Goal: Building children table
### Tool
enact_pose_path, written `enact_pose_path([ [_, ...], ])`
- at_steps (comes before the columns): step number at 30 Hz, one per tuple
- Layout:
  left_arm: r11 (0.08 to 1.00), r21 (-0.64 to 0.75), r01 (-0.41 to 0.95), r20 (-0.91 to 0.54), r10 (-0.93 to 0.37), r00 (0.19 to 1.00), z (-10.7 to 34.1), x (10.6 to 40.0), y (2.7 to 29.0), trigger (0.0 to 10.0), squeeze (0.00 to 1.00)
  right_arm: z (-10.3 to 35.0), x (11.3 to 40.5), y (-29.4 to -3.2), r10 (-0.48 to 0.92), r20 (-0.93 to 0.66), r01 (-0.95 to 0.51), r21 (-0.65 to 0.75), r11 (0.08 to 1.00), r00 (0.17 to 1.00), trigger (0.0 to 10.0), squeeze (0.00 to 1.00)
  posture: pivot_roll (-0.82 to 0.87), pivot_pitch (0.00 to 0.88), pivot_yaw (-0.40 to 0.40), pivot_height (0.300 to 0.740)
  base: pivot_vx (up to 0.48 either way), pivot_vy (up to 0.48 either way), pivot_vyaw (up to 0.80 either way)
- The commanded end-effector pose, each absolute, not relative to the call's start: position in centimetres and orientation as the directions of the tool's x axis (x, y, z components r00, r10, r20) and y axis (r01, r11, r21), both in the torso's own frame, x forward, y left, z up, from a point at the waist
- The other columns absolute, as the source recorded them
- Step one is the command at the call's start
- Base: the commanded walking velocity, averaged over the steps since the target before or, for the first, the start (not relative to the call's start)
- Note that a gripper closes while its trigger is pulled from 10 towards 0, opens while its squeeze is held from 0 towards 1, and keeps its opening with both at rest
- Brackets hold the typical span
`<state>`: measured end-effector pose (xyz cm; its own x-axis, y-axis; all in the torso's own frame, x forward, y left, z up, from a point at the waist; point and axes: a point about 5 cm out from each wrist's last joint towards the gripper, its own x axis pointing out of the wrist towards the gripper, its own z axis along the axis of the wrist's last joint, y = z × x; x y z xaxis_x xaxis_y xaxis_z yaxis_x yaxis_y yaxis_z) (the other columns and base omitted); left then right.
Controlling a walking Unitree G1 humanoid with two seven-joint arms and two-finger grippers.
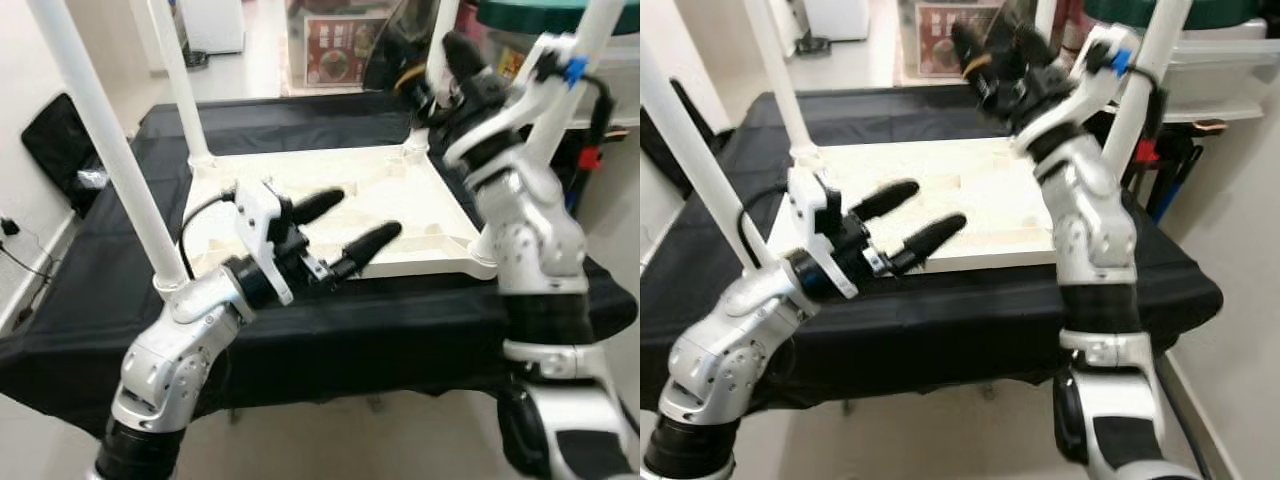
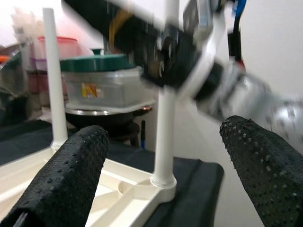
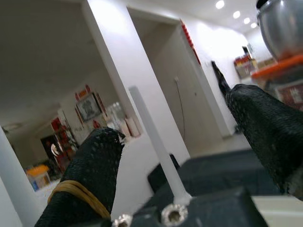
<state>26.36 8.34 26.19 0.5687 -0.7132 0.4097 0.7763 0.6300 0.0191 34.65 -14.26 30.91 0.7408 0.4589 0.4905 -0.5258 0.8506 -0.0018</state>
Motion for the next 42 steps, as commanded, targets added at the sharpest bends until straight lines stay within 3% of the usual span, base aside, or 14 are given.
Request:
enact_pose_path([
  [1,0.649,0.015,0.761,0.426,-0.692,0.583,26.7,26.3,8.5,10.0,0.00,30.0,34.4,-14.3,0.472,0.437,-0.499,-0.059,0.865,0.766,10.0,0.00,-0.01,0.055,0.005,0.740,0.000,0.000,0.00],
  [3,0.688,-0.007,0.726,0.429,-0.654,0.624,26.5,26.5,8.7,10.0,0.00,26.9,34.6,-15.3,0.447,0.310,-0.447,-0.076,0.891,0.839,10.0,0.00,-0.01,0.055,-0.005,0.740,0.000,0.000,0.00],
  [6,0.731,-0.022,0.682,0.412,-0.615,0.673,25.7,26.9,9.3,10.0,0.00,24.5,34.3,-16.1,0.420,0.236,-0.413,-0.079,0.907,0.876,10.0,0.00,-0.01,0.050,-0.008,0.740,0.000,0.000,0.00],
  [8,0.823,-0.051,0.565,0.329,-0.520,0.788,23.0,27.3,11.2,10.0,0.00,20.0,32.8,-17.8,0.368,0.125,-0.364,-0.055,0.930,0.921,10.0,0.00,-0.01,0.056,-0.009,0.740,0.000,0.000,0.00],
  [12,0.890,-0.060,0.452,0.241,-0.427,0.872,20.5,27.0,13.1,10.0,0.00,17.2,31.0,-18.7,0.320,0.062,-0.320,-0.001,0.947,0.945,10.0,0.00,-0.02,0.065,-0.005,0.740,0.000,0.000,0.00],
  [16,0.932,-0.123,0.340,0.147,-0.321,0.935,18.0,25.8,14.8,10.0,0.00,16.2,28.4,-16.8,0.393,0.069,-0.397,0.050,0.917,0.917,10.0,0.00,-0.03,0.102,-0.002,0.740,0.000,0.000,0.00],
  [19,0.947,-0.154,0.282,0.090,-0.271,0.958,16.6,24.7,15.6,10.0,0.00,16.5,26.8,-14.9,0.488,0.088,-0.495,0.110,0.862,0.869,10.0,0.00,-0.03,0.104,-0.007,0.740,0.000,0.000,0.00],
  [24,0.958,-0.164,0.233,0.059,-0.227,0.972,15.6,24.2,15.9,10.0,0.00,16.2,26.2,-14.1,0.530,0.079,-0.536,0.100,0.838,0.844,10.0,0.00,-0.03,0.113,-0.013,0.740,0.000,0.000,0.00],
  [27,0.970,-0.138,0.200,0.017,-0.200,0.980,13.8,23.5,15.5,10.0,0.00,14.9,25.8,-12.9,0.576,0.017,-0.575,-0.027,0.817,0.817,10.0,0.00,-0.03,0.098,-0.021,0.740,0.000,0.000,0.00],
  [30,0.972,-0.120,0.203,0.002,-0.205,0.979,13.1,23.1,15.1,10.0,0.00,13.7,25.4,-12.4,0.589,-0.015,-0.589,-0.017,0.808,0.808,10.0,0.00,-0.03,0.078,-0.026,0.740,0.000,0.000,0.00],
  [34,0.978,-0.104,0.180,0.002,-0.181,0.984,12.9,22.9,14.9,10.0,0.00,13.0,25.2,-13.0,0.559,-0.033,-0.556,0.073,0.828,0.828,10.0,0.00,-0.02,0.052,-0.040,0.740,0.000,0.000,0.00],
  [42,0.983,-0.118,0.141,0.004,-0.142,0.990,12.4,23.4,15.2,10.0,0.00,12.9,25.2,-12.9,0.563,-0.031,-0.560,0.074,0.825,0.826,10.0,0.00,0.00,0.035,-0.039,0.740,0.000,0.000,0.00],
])
